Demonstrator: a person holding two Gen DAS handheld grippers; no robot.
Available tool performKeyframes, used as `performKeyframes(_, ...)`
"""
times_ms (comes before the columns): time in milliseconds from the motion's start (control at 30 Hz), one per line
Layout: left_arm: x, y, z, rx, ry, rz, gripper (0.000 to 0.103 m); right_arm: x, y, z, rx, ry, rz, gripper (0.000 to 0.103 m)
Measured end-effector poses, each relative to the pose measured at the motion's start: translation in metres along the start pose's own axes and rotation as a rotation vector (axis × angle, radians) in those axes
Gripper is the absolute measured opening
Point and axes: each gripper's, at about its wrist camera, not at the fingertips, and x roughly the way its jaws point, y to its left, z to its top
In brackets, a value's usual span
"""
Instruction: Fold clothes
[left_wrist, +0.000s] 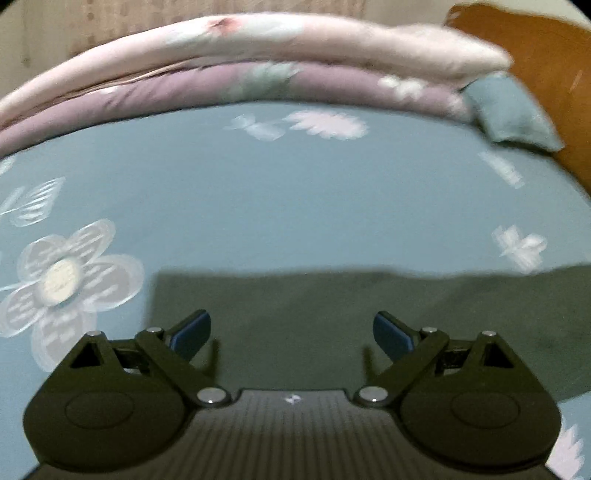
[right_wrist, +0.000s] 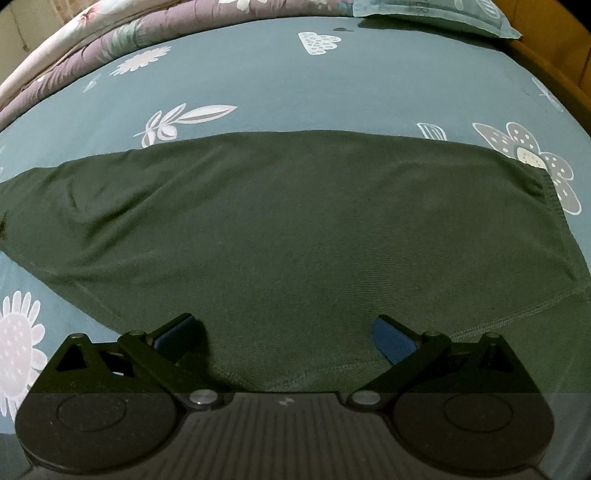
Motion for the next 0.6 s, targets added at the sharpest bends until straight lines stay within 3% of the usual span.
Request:
performKeyframes(100,0.027,0.009,0.004,-0.058,0.046,-0.023,0.095,0.0,0.002,0.0,-0.008,-0.001,-0.009,0.103)
performKeyframes(233,0.033,0.023,0.006,-0.094,0.092,0.17,0.094,0.0,0.003,0.001,-0.007,-0.002,-0.011,0.103)
performKeyframes(300,0.022,0.024,0.01,-0.097,0.081,0.204,0.093,0.001,0.003,0.001,-0.008,0.0,-0.012,0.103)
performKeyframes(467,-0.017,0.001,0.005,-0.023,0.02,0.148,0.094,0.001,0.005,0.001,-0.006,-0.003,-0.02,0.103)
performKeyframes(600,-0.04,-0.021,-0.009,-0.007,0.021,0.1,0.094,-0.001,0.005,0.001,-0.001,-0.008,-0.018,0.103)
